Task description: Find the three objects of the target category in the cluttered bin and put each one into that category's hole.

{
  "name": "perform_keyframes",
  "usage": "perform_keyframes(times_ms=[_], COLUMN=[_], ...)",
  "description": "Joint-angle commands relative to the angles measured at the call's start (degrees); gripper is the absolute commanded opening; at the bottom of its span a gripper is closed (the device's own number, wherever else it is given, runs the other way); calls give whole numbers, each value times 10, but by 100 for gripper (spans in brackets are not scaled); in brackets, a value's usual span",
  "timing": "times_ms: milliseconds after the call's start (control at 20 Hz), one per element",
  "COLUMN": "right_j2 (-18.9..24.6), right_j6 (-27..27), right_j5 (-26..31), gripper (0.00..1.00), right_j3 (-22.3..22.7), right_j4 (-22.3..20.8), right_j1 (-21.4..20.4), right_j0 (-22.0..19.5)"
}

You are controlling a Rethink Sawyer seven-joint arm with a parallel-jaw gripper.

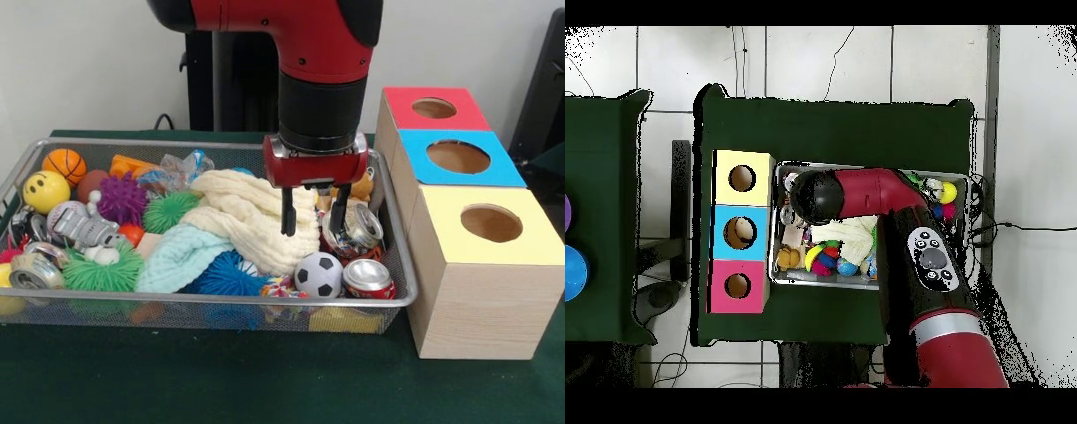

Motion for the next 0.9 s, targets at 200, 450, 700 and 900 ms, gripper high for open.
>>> perform_keyframes(times_ms=[200, 450, 700, 900], right_j2=[-31, -49, -35, -25], right_j6=[17, 22, -14, -23], right_j5=[-37, -54, -46, -35], gripper=[100, 100, 100, 100], right_j3=[2, -6, -22, -26], right_j4=[-56, -67, -72, -71], right_j1=[36, 35, 44, 48], right_j0=[-2, 4, -18, -30])
